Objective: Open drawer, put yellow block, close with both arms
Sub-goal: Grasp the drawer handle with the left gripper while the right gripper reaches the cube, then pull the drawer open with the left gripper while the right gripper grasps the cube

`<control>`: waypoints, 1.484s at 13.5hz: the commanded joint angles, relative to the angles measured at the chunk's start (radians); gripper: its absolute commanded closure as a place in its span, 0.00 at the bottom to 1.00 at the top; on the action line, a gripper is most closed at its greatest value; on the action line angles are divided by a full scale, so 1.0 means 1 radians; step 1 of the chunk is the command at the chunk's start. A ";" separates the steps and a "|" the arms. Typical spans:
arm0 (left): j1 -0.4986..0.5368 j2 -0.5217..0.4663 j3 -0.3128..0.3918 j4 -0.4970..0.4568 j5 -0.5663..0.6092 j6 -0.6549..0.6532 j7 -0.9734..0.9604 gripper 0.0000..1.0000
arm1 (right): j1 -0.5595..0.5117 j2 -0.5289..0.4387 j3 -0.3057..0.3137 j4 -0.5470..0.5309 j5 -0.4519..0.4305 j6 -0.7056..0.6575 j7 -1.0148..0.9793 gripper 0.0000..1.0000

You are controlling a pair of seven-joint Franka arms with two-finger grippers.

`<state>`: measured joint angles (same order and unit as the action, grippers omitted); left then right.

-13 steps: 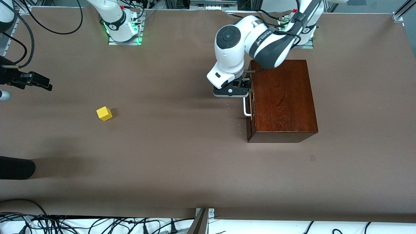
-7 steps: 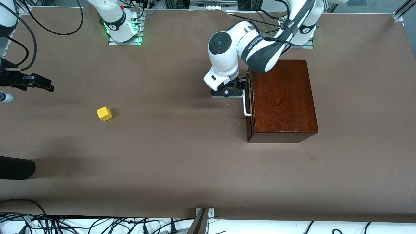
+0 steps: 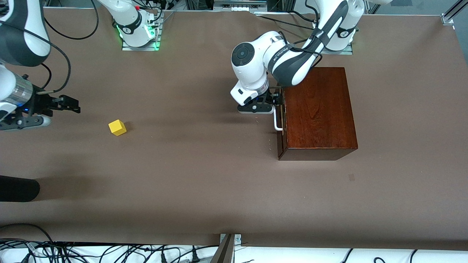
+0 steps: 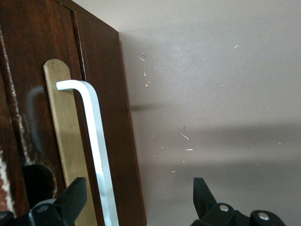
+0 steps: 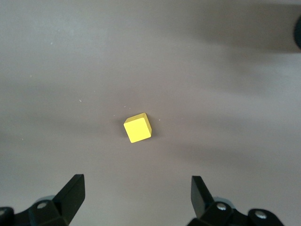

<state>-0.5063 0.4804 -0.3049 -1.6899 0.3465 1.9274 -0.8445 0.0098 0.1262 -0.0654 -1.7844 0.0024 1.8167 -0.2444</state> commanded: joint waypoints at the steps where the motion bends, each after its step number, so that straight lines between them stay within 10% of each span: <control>1: -0.001 0.024 0.009 -0.007 0.045 0.036 -0.004 0.00 | -0.004 -0.019 0.009 -0.075 0.030 0.061 -0.122 0.00; 20: -0.100 0.133 0.036 0.077 0.013 0.209 -0.126 0.00 | -0.004 0.136 0.039 -0.391 0.059 0.593 -0.547 0.00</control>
<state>-0.5621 0.5525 -0.2651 -1.6874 0.3700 2.1138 -0.9405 0.0128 0.2516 -0.0325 -2.1675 0.0406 2.3755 -0.7643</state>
